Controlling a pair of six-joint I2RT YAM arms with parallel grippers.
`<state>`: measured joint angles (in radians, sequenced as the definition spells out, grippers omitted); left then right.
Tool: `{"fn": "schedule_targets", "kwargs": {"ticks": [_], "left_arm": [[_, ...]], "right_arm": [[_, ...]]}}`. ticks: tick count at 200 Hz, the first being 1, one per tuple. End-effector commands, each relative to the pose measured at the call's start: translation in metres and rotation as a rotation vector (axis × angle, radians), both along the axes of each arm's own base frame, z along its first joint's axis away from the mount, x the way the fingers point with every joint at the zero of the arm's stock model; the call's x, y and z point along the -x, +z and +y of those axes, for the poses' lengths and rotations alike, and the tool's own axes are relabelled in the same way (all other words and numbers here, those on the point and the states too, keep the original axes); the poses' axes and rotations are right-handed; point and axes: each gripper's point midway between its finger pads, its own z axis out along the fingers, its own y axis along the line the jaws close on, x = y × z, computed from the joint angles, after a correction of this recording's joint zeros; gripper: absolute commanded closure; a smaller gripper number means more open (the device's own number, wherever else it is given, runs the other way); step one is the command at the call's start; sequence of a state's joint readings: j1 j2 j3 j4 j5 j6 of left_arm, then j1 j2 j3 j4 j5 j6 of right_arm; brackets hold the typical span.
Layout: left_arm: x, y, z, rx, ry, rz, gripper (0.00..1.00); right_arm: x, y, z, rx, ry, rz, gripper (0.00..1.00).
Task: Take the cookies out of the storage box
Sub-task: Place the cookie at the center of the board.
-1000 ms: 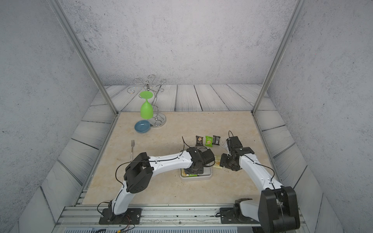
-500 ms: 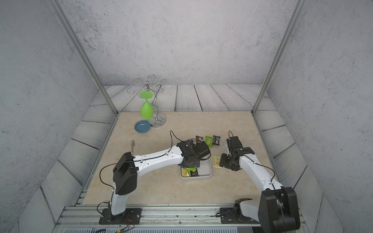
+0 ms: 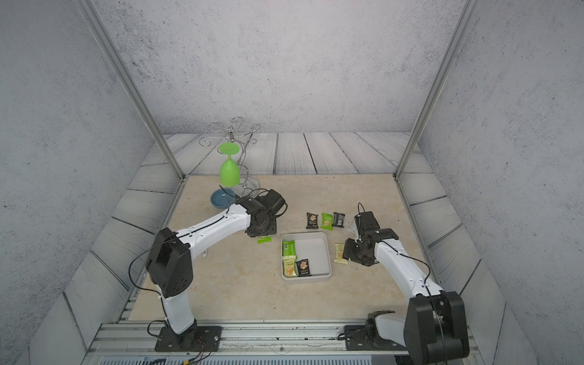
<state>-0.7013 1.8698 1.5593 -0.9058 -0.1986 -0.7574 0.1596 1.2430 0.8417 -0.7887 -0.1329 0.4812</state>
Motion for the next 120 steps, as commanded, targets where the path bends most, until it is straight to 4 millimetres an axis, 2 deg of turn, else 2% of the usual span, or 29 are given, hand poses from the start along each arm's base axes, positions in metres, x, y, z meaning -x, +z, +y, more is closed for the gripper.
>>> {"fn": "schedule_targets", "kwargs": {"ticks": [1, 52, 87, 120], "left_arm": [[-0.016, -0.017, 0.008, -0.01, -0.061, 0.024, 0.5], [-0.047, -0.058, 0.016, -0.015, -0.066, 0.067, 0.5], [-0.054, -0.085, 0.02, -0.006, -0.049, 0.106, 0.5], [-0.057, -0.093, 0.022, -0.009, -0.047, 0.114, 0.5]], "right_arm": [[-0.002, 0.008, 0.0, -0.004, -0.016, 0.016, 0.43], [-0.005, 0.015, -0.002, 0.02, -0.006, 0.031, 0.43], [-0.003, 0.01, -0.006, 0.043, -0.006, 0.049, 0.43], [-0.003, 0.007, -0.006, 0.048, -0.004, 0.067, 0.44]]}}
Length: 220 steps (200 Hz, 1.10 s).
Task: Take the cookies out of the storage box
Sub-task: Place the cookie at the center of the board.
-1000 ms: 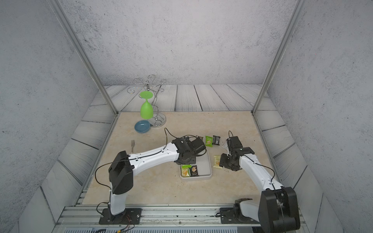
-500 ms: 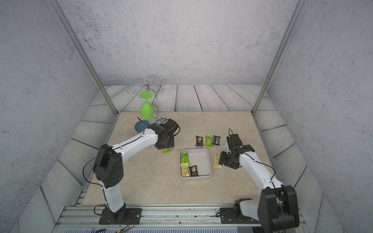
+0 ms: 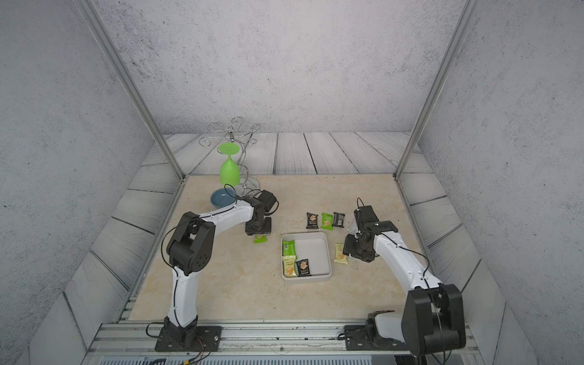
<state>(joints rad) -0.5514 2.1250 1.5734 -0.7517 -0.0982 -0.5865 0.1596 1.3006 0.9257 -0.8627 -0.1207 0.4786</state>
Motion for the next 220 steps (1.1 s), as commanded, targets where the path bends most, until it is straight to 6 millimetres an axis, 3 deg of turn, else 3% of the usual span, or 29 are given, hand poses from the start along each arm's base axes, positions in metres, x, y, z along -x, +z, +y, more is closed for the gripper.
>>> {"fn": "schedule_targets", "kwargs": {"ticks": [1, 36, 57, 79, 118, 159, 184, 220], "left_arm": [[-0.009, 0.001, -0.001, 0.013, -0.01, -0.016, 0.49], [-0.01, -0.005, -0.001, 0.007, -0.012, -0.003, 0.47], [-0.011, -0.004, -0.001, 0.006, -0.008, 0.0, 0.39], [-0.011, 0.007, -0.001, 0.014, 0.001, -0.007, 0.26], [-0.003, 0.042, -0.006, 0.076, 0.04, -0.044, 0.22], [0.027, 0.079, -0.018, 0.116, 0.072, -0.123, 0.22], [0.052, 0.098, -0.036, 0.154, 0.07, -0.156, 0.22], [0.09, 0.107, -0.068, 0.235, 0.082, -0.169, 0.22]], "right_arm": [[0.002, -0.001, -0.005, 0.029, -0.003, 0.021, 0.44], [-0.002, 0.0, -0.007, 0.049, 0.001, 0.026, 0.44], [-0.004, 0.003, -0.008, 0.053, 0.003, 0.019, 0.44], [-0.005, 0.007, -0.008, 0.054, 0.009, 0.006, 0.43], [-0.005, 0.01, -0.005, 0.035, 0.015, -0.001, 0.43], [-0.002, 0.014, 0.002, -0.012, 0.025, -0.019, 0.43], [0.003, 0.014, 0.007, -0.043, 0.028, -0.022, 0.43], [0.016, 0.008, 0.009, -0.066, 0.028, -0.014, 0.43]]}}
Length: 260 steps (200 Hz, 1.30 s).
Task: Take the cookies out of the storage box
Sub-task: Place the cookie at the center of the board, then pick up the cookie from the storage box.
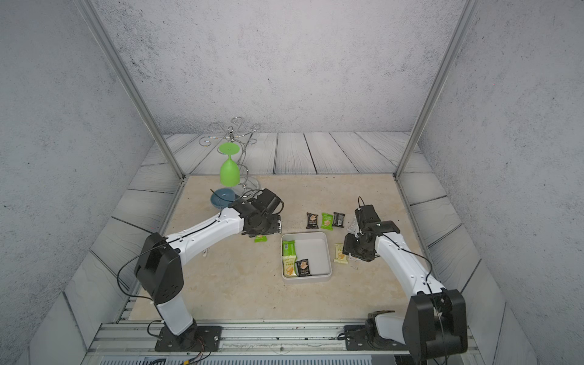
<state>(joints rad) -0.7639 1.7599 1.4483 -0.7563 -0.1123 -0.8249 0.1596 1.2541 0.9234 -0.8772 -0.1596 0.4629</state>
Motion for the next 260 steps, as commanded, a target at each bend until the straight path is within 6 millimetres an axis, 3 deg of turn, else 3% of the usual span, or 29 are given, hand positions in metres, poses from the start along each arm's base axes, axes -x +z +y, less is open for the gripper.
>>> {"fn": "schedule_targets", "kwargs": {"ticks": [1, 81, 136, 182, 229, 260], "left_arm": [[0.022, -0.004, -0.01, 0.034, 0.059, 0.015, 0.22], [0.084, -0.015, -0.087, 0.038, -0.037, 0.033, 0.21], [0.105, -0.04, -0.113, 0.027, -0.032, 0.077, 0.21], [0.11, -0.06, -0.124, -0.01, -0.034, 0.122, 0.21], [0.114, -0.082, -0.111, -0.079, 0.016, 0.157, 0.2], [0.114, -0.092, -0.115, -0.071, 0.014, 0.17, 0.2]], "right_arm": [[0.012, -0.003, 0.003, -0.029, 0.003, 0.014, 0.43], [0.029, -0.003, 0.003, -0.037, 0.03, 0.0, 0.43], [0.028, -0.001, 0.002, -0.038, 0.029, -0.022, 0.43], [0.028, 0.0, 0.001, -0.032, 0.027, -0.034, 0.43], [0.028, 0.001, 0.0, -0.026, 0.024, -0.04, 0.43], [0.027, -0.001, -0.001, -0.024, 0.023, -0.036, 0.43]]}}
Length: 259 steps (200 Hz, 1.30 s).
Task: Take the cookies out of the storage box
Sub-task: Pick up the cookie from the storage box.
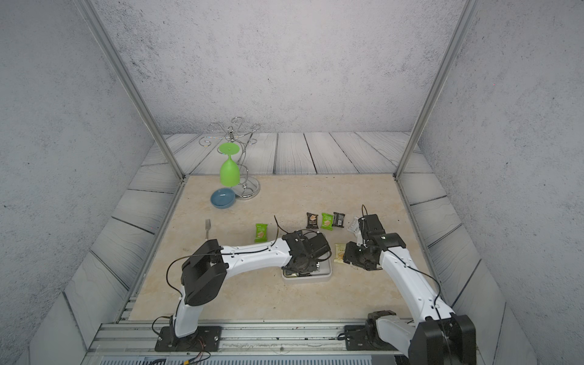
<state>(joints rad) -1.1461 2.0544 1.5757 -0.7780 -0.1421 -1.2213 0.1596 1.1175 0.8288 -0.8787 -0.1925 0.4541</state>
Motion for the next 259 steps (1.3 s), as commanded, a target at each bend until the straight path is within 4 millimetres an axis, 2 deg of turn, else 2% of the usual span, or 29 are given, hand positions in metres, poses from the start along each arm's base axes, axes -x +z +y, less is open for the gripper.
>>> {"fn": "schedule_targets", "kwargs": {"ticks": [1, 48, 92, 137, 185, 207, 237, 259], "left_arm": [[0.004, -0.011, 0.003, -0.03, 0.014, 0.024, 0.2], [0.006, -0.026, -0.002, -0.029, 0.003, 0.049, 0.21], [0.002, -0.022, -0.002, -0.043, -0.019, 0.028, 0.21], [0.007, -0.04, 0.0, -0.074, -0.021, 0.065, 0.21], [0.008, -0.051, 0.003, -0.101, -0.029, 0.077, 0.22], [0.007, -0.051, 0.0, -0.1, -0.04, 0.075, 0.26], [0.005, -0.048, -0.001, -0.102, -0.05, 0.064, 0.44], [0.002, -0.044, -0.001, -0.103, -0.061, 0.052, 0.49]], "right_arm": [[0.004, -0.002, -0.003, 0.012, 0.005, 0.002, 0.43], [0.003, -0.002, -0.004, 0.021, 0.002, 0.005, 0.43], [0.002, -0.003, -0.006, 0.032, 0.0, 0.007, 0.43], [0.002, -0.003, -0.006, 0.036, -0.003, 0.008, 0.43], [0.002, -0.005, -0.007, 0.04, -0.002, 0.011, 0.43], [0.002, -0.006, -0.007, 0.041, -0.002, 0.014, 0.43], [0.001, -0.006, -0.007, 0.042, 0.0, 0.018, 0.43], [0.0, -0.006, -0.007, 0.043, 0.001, 0.017, 0.43]]}}
